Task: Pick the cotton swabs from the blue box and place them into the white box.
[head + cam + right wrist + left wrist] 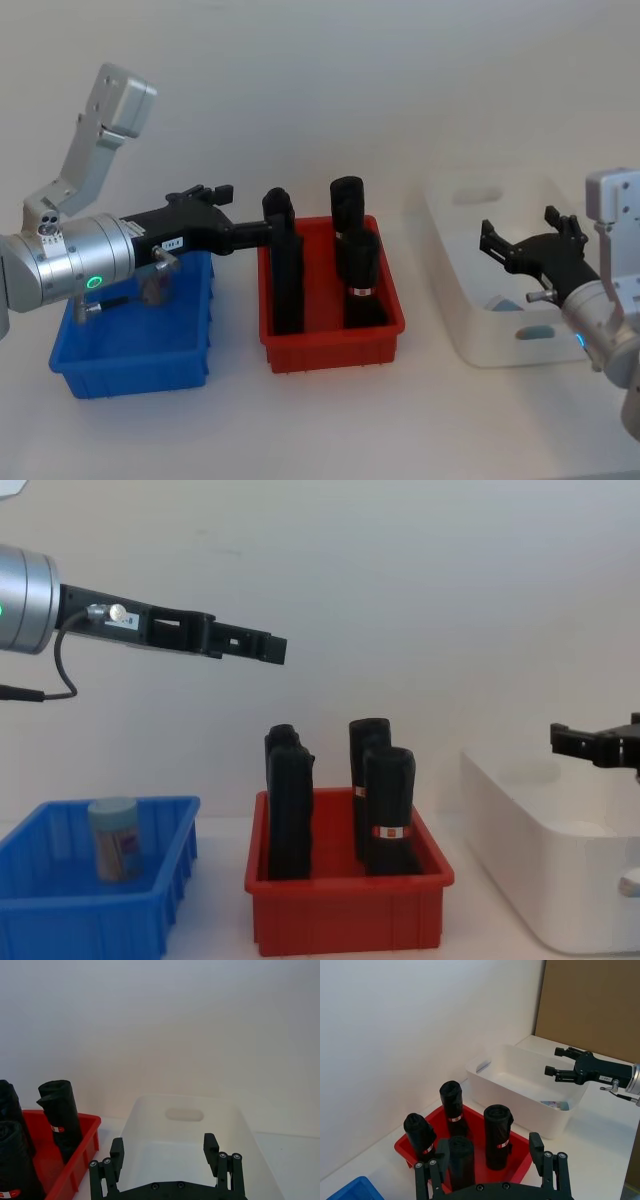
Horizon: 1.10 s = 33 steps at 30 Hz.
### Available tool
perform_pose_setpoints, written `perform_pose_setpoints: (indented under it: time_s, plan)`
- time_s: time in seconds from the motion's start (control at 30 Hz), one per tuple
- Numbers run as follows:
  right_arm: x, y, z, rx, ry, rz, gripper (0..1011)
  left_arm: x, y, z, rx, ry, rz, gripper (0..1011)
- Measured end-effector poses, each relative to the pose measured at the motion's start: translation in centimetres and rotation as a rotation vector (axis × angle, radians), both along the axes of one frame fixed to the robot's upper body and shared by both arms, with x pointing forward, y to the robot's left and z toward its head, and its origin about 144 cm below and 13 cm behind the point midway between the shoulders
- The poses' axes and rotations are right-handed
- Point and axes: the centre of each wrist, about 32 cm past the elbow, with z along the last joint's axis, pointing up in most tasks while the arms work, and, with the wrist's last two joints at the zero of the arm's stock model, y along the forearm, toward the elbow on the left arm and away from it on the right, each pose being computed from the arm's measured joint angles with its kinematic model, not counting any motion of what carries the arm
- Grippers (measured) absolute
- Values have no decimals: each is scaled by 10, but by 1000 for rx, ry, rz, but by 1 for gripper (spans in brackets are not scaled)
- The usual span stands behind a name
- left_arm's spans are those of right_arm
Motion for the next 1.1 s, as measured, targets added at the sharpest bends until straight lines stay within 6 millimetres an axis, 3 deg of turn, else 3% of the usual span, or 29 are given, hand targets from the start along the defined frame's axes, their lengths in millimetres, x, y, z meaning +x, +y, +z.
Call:
perform_pose_setpoints:
  time_s: [0.7,1.1]
  plan:
    - [-5,-3,4,5,-25,0,1002,0,0,-1,1,-2,1,1004]
    - [-29,-2,1,9,-33,30,1002,-9,-16,-24,35,-64,64,1004]
